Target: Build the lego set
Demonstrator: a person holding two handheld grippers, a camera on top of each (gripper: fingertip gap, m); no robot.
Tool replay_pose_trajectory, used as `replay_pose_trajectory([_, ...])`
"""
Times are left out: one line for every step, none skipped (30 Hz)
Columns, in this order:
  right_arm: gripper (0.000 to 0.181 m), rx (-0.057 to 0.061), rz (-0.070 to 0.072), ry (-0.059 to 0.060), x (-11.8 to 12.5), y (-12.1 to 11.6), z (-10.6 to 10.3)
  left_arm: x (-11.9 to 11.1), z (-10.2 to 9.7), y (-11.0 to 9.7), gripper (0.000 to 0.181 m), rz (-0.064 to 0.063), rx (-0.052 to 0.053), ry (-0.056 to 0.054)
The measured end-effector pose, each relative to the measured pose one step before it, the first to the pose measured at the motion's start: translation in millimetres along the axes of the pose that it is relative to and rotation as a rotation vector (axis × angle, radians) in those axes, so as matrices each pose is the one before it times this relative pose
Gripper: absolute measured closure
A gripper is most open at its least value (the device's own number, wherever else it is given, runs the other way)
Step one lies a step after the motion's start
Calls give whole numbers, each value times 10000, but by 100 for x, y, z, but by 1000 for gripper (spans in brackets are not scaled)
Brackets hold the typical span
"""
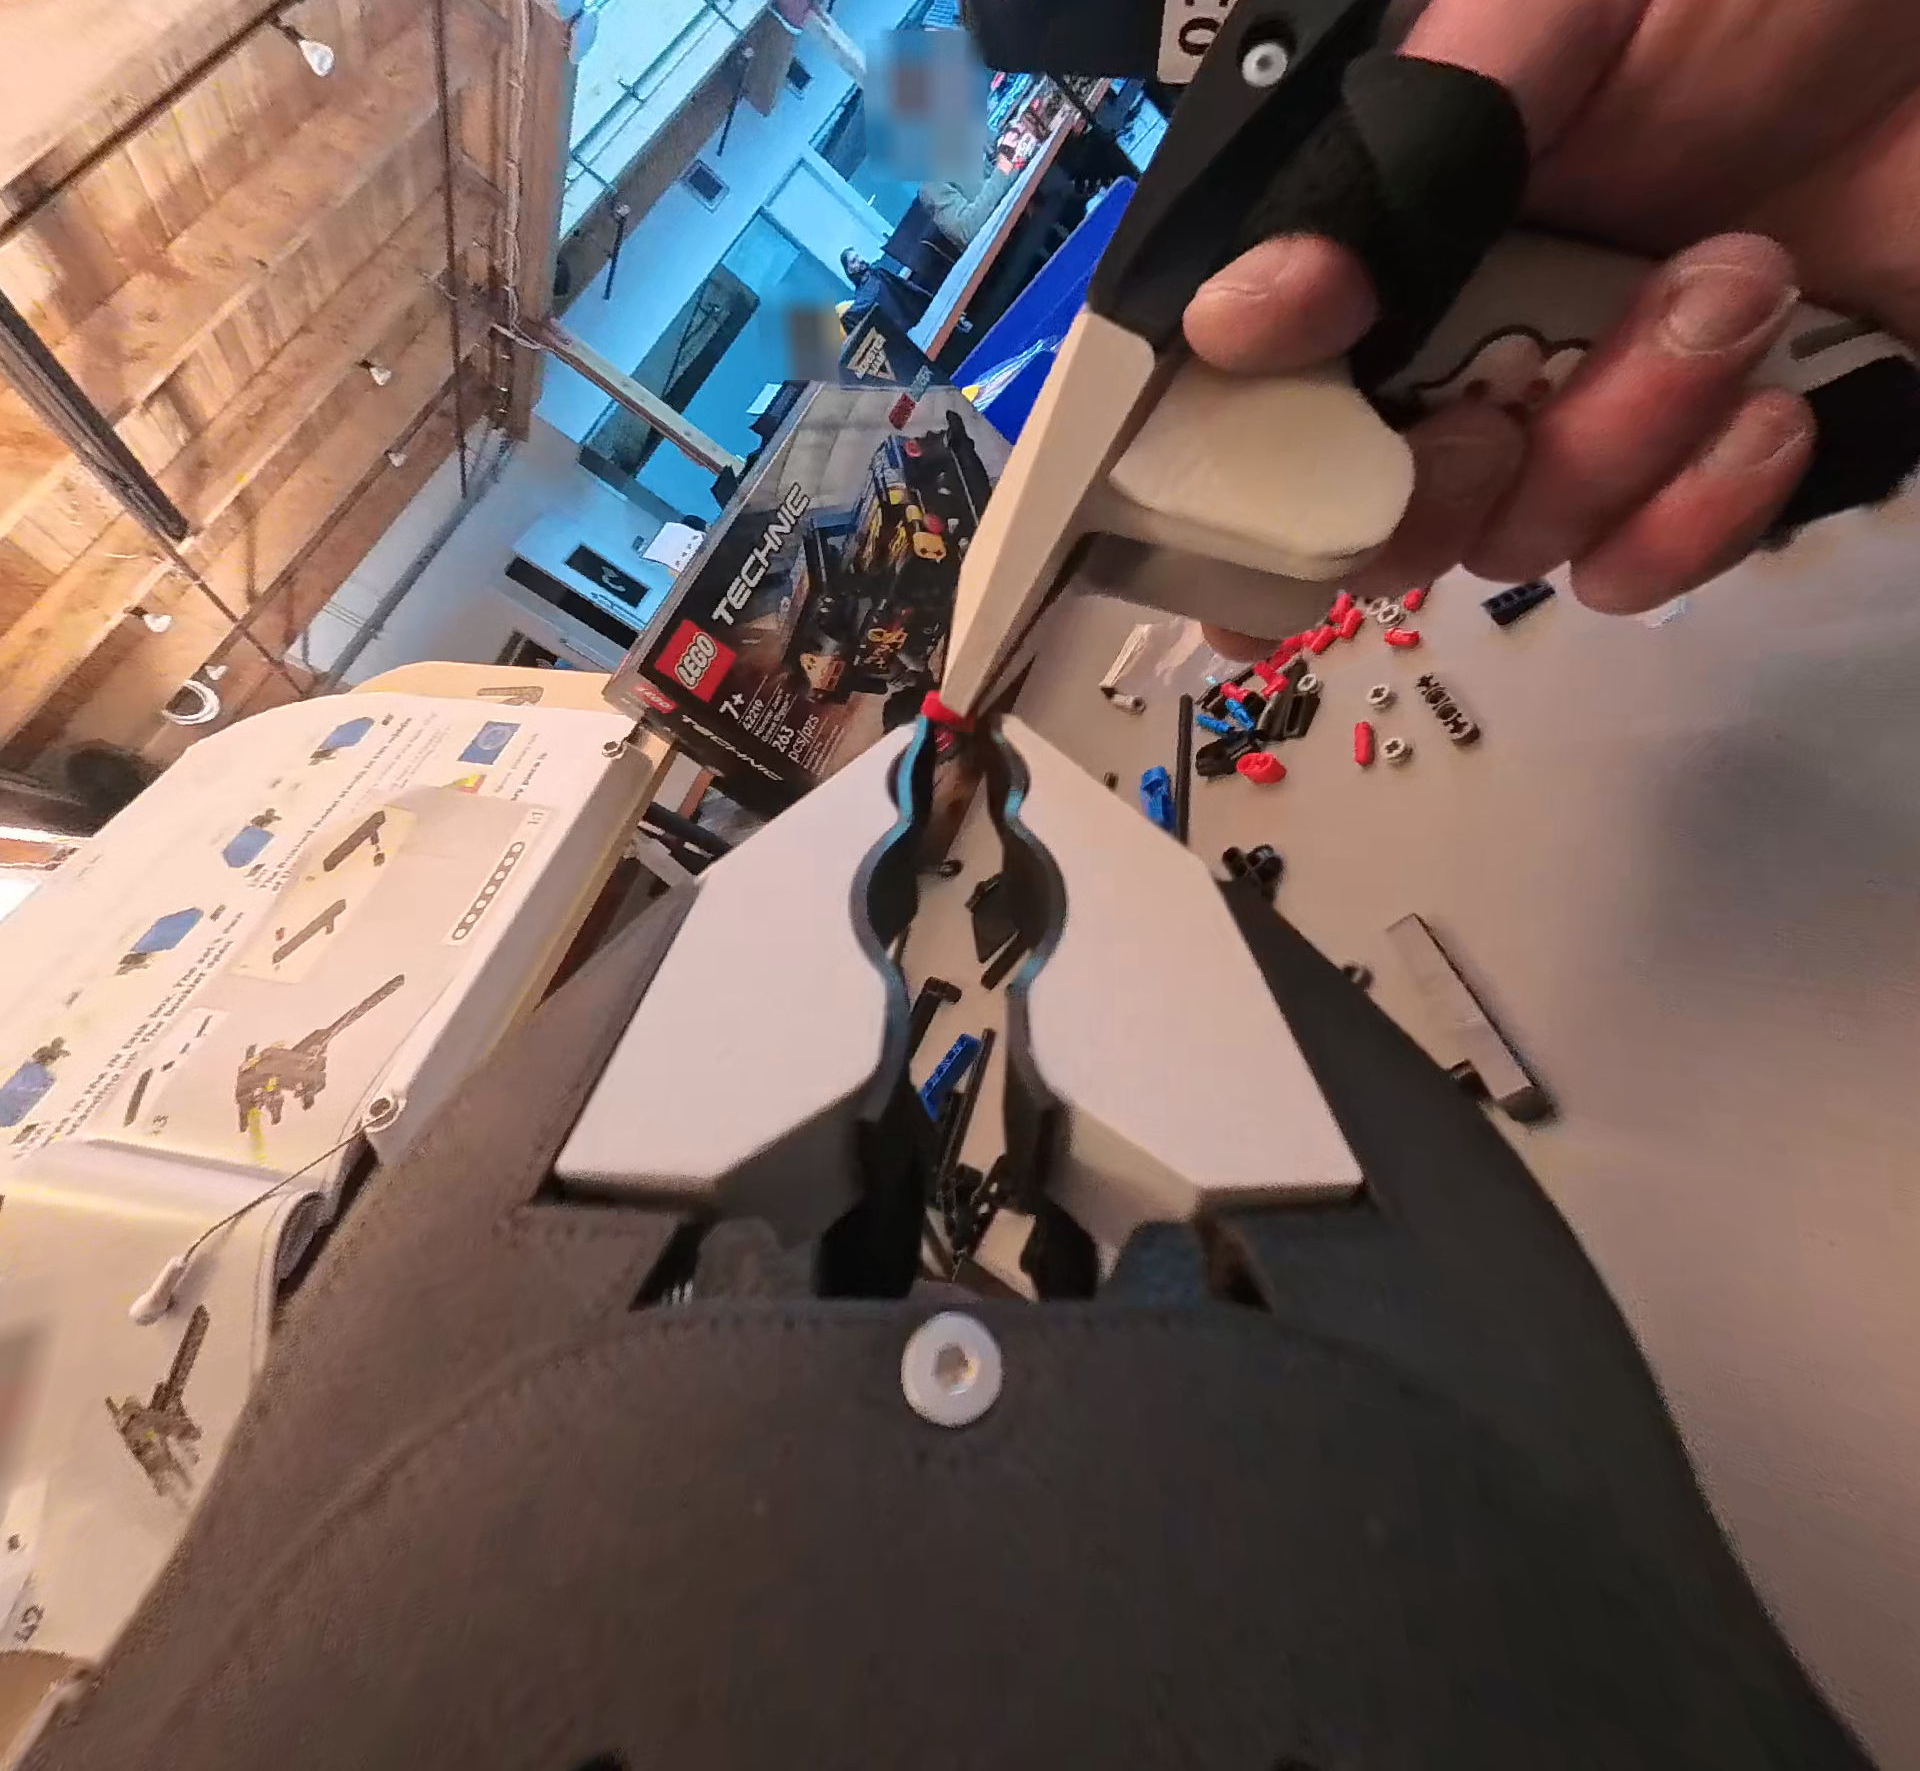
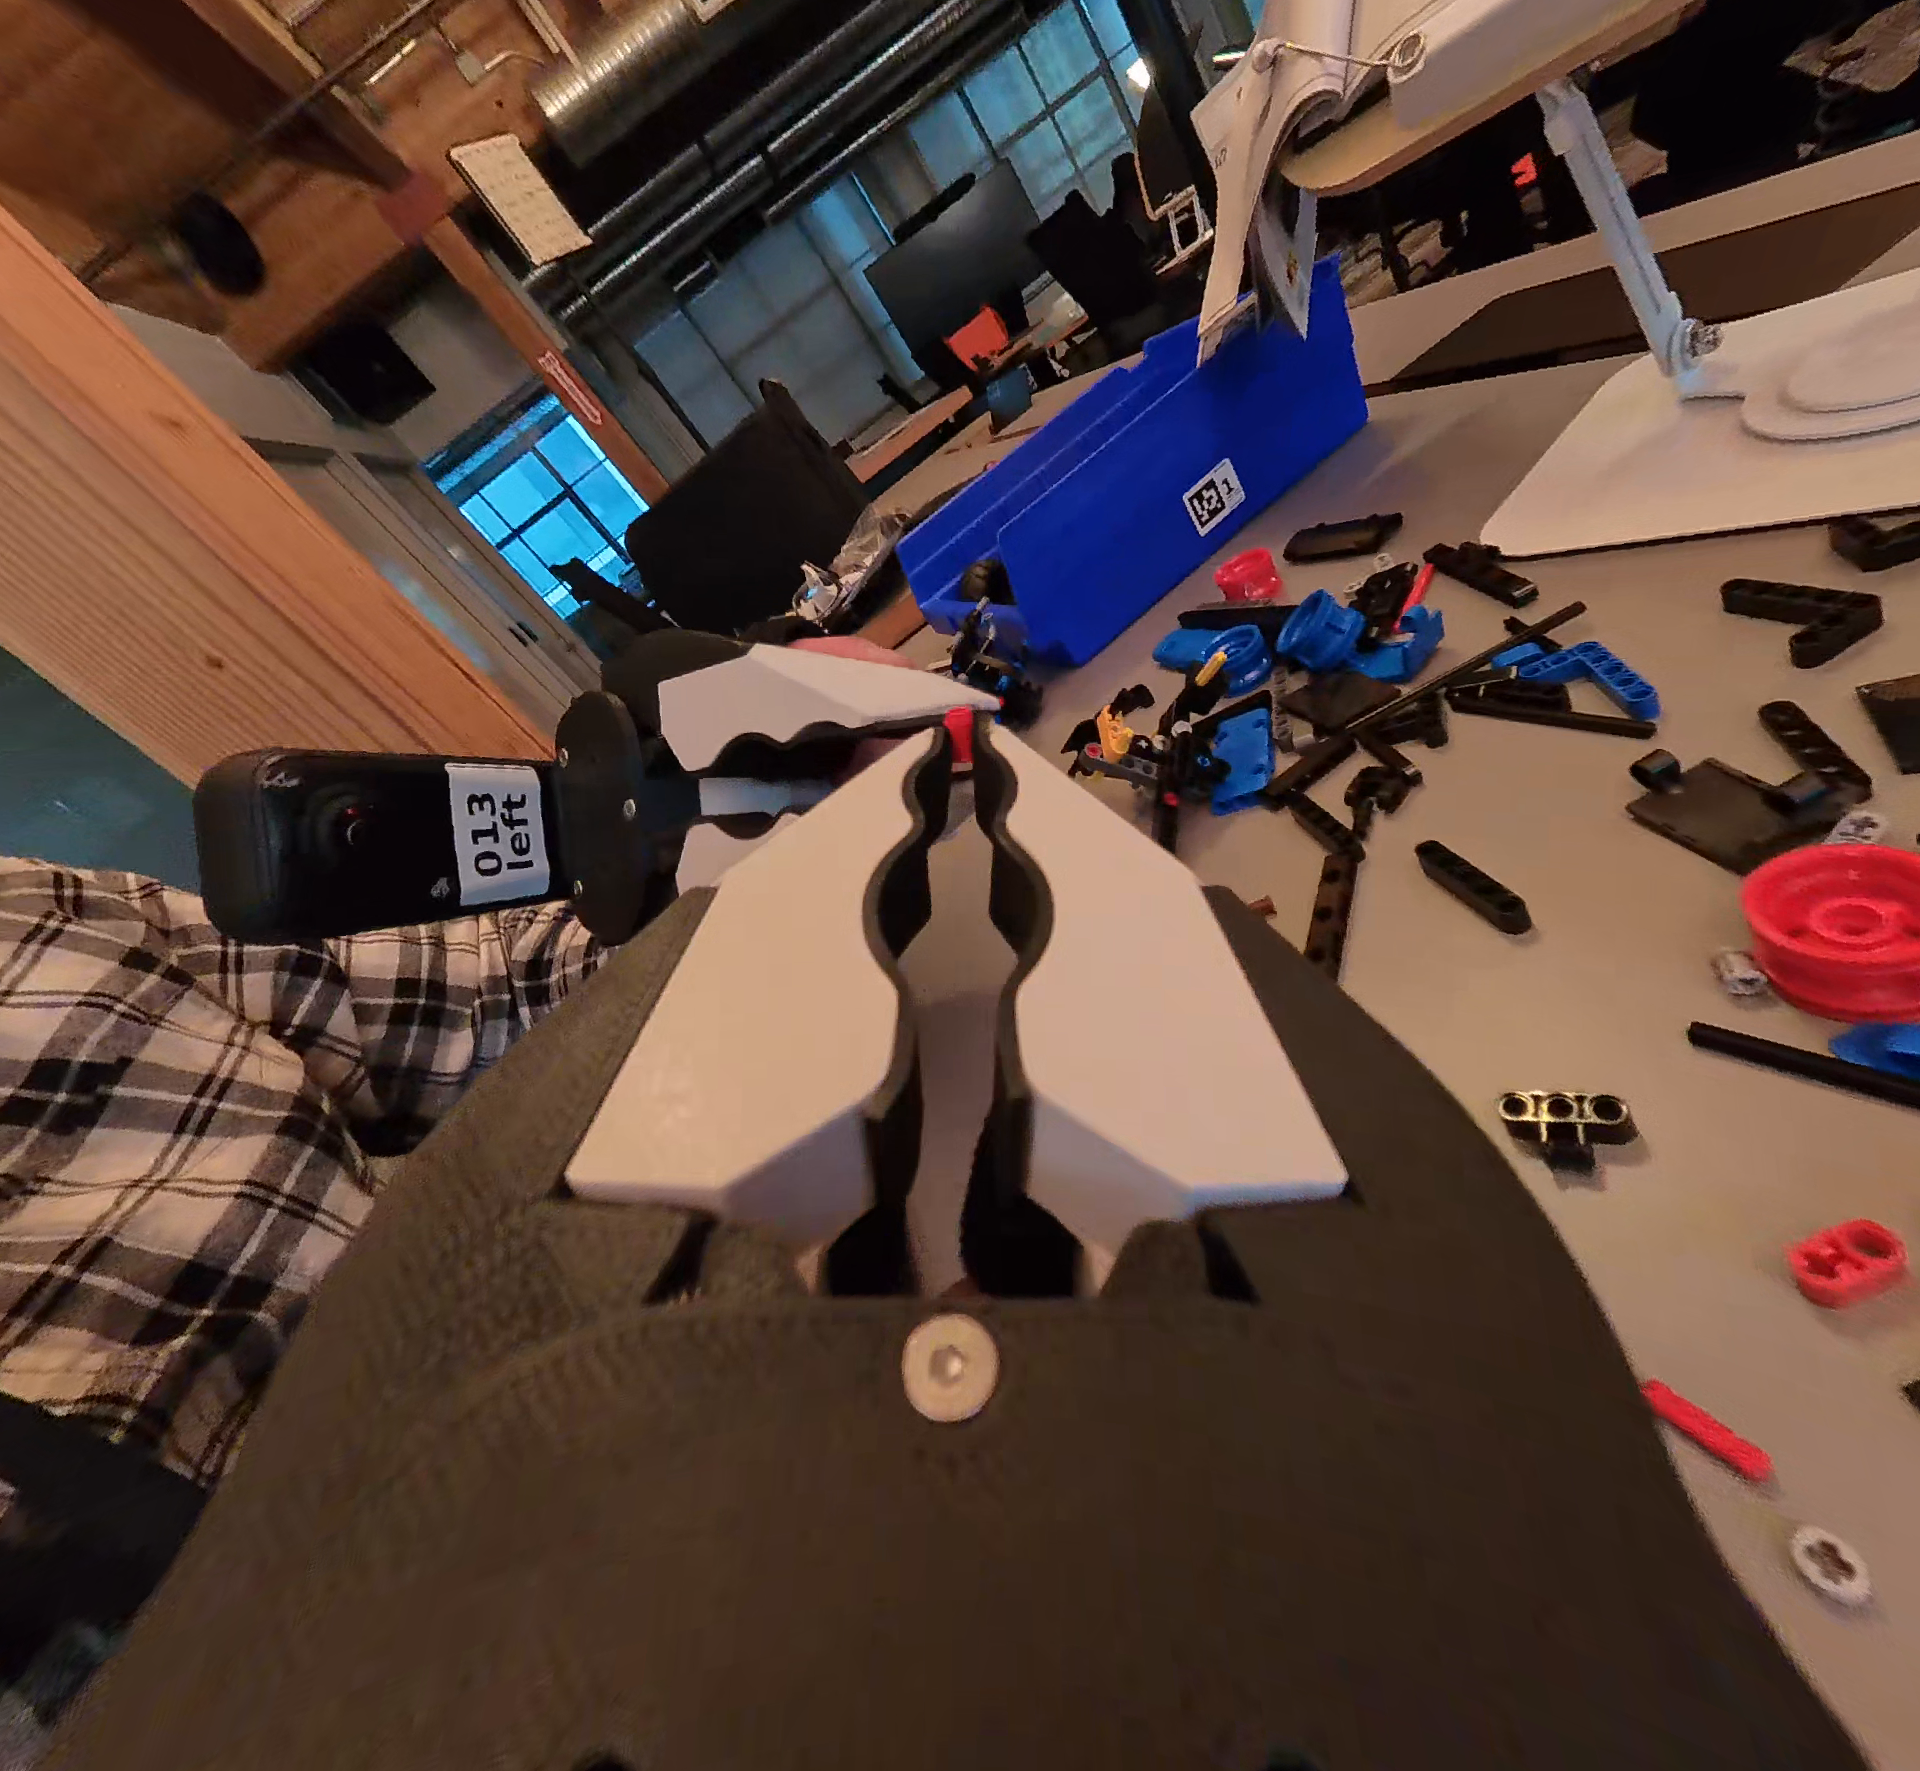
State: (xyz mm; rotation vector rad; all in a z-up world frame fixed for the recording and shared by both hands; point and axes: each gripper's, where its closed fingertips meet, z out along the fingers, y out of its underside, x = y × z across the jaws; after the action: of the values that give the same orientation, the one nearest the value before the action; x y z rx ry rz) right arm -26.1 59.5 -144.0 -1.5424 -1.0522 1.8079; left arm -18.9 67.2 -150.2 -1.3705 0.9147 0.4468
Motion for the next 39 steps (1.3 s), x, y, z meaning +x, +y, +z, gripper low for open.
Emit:
replay_pose_trajectory([180,-24,-76,53,33,87,48,-29,3,52,176,129,-64,-49])
replay_pose_trajectory([180,5,-35,23,-8,24,9,2,-8,3,176,123,-34,-25])
replay_pose_trajectory([180,-19,-16,7,-16,28,-16,23,-30,-11,176,109,-12,-9])
replay_pose_trajectory([180,-54,-77,44,9,74,-18,65,-2,16,177,109,-27,28])
replay_pose_trajectory([180,-85,-104,58,23,120,-4,101,-15,42,177,146,-35,53])
replay_pose_trajectory([180,-106,-75,49,22,139,-16,105,-30,32,177,211,-17,34])
replay_pose_trajectory([180,-146,-73,60,54,171,-20,171,-17,77,178,216,-51,69])
replay_pose_trajectory([180,-164,-117,76,88,182,-33,180,16,97,178,187,-76,78])
replay_pose_trajectory([180,-158,-140,66,80,166,-59,167,15,50,178,189,-60,60])
replay_pose_trajectory([180,-176,-150,68,83,170,-65,156,14,21,179,234,-52,44])
replay_pose_trajectory([180,-216,-203,109,112,209,-58,203,42,75,179,236,-87,73])
replay_pose_trajectory([180,-219,-240,125,117,230,-63,243,60,63,179,186,-70,85])
replay_pose_trajectory([180,-197,-205,109,84,210,-70,194,30,28,179,184,-37,50])
replay_pose_trajectory([180,-168,-171,93,55,182,-61,181,34,30,179,195,-53,43])
replay_pose_trajectory([180,-151,-155,73,48,166,-75,141,38,-22,179,141,-38,26])
replay_pose_trajectory([180,-192,-164,75,73,240,-72,202,29,0,179,134,-43,73])
replay_pose_trajectory([180,-233,-218,106,99,283,-57,269,58,9,179,158,-36,87])
replay_pose_trajectory([180,-259,-270,153,122,310,-49,304,76,20,179,157,-52,98])
replay_pose_trajectory([179,-291,-307,194,154,360,-4,358,102,53,180,164,-77,141])
replay_pose_trajectory([179,-301,-353,228,173,385,17,372,122,100,180,143,-83,150])
replay_pose_trajectory([179,-272,-341,210,133,354,40,317,98,90,179,98,-67,127])
replay_pose_trajectory([178,-222,-247,144,66,269,39,289,64,47,179,75,-42,125])
replay_pose_trajectory([178,-174,-187,117,69,205,23,195,50,53,179,50,-39,85])
replay_pose_trajectory([178,-145,-175,108,77,172,22,143,33,39,180,58,-35,54])
replay_pose_trajectory([178,-122,-149,79,45,140,15,126,53,35,180,61,-37,47])
replay_pose_trajectory([179,-102,-139,54,5,128,36,132,33,28,180,47,-25,56])
replay_pose_trajectory([179,-95,-126,45,-7,127,34,112,33,25,180,24,-17,63])
replay_pose_trajectory([180,-70,-73,27,20,125,26,125,23,36,180,-6,-2,68])
replay_pose_trajectory([180,-2,47,-21,4,54,18,61,12,17,180,-80,14,51])
replay_pose_trajectory([181,118,201,-104,-23,-75,-33,3,-9,-31,179,-161,51,40])
replay_pose_trajectory([181,250,333,-176,-17,-224,-112,-183,-46,-56,179,-166,78,-57])
replay_pose_trajectory([181,313,396,-232,-34,-282,-179,-296,-56,-19,178,-151,50,-103])
replay_pose_trajectory([181,286,390,-256,-75,-255,-161,-171,-73,-120,178,-230,130,-14])
replay_pose_trajectory([181,226,297,-184,-70,-192,-111,-89,-47,-127,180,-335,136,51])
replay_pose_trajectory([181,141,149,-75,-33,-98,-36,-36,-6,-38,180,-135,54,41])
replay_pose_trajectory([181,48,46,-2,4,11,25,-35,-5,-2,180,37,8,-30])
replay_pose_trajectory([181,13,6,16,14,32,27,48,27,55,180,24,-30,11])
replay_pose_trajectory([181,6,-2,14,20,6,31,57,16,47,180,-8,-13,19])
replay_pose_trajectory([181,5,-20,14,18,-23,0,3,-1,26,181,-15,6,13])
